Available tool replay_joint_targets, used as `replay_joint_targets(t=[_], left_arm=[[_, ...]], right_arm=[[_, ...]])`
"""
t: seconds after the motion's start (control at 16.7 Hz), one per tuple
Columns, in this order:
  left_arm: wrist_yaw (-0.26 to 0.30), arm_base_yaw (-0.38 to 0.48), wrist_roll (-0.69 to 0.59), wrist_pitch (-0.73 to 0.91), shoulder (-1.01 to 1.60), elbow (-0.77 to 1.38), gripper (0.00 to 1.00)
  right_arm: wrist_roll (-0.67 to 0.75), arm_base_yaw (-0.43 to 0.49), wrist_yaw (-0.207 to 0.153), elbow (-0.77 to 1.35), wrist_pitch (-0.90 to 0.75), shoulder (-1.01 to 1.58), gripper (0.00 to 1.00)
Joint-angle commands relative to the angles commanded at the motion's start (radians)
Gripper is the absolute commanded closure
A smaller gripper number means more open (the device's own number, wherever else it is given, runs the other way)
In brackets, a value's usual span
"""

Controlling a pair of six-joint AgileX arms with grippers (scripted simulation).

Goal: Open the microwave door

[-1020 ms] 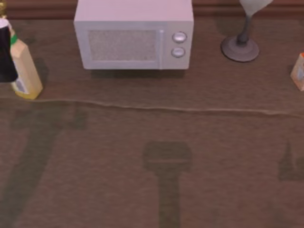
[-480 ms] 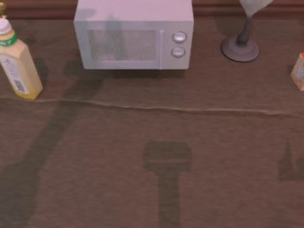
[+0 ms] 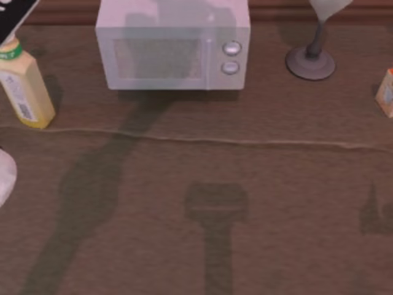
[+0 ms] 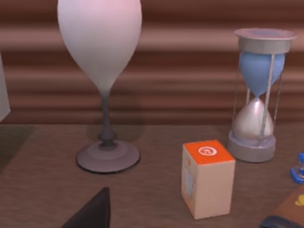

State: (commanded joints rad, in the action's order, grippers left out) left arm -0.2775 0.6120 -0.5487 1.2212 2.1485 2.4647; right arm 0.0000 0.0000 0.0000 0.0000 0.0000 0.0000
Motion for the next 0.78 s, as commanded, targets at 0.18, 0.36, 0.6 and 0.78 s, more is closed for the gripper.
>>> replay_joint_targets(t=[0.18,0.36,0.6,0.78], left_arm=[[-0.025,0.036,-0.035,0.102,0.17,0.125,0.0],[-0.039,0.053,-0.053,0.158,0.253,0.182,0.0],[-0.04,0.054,-0.054,0.163,0.259,0.187,0.0],[-0.038,0.049,-0.052,0.158,0.263,0.182,0.0]], right_arm=[[0.0,0.0,0.0,0.0,0.0,0.0,0.0],[0.0,0.0,0.0,0.0,0.0,0.0,0.0],[0.0,0.0,0.0,0.0,0.0,0.0,0.0],[0.0,0.0,0.0,0.0,0.0,0.0,0.0]])
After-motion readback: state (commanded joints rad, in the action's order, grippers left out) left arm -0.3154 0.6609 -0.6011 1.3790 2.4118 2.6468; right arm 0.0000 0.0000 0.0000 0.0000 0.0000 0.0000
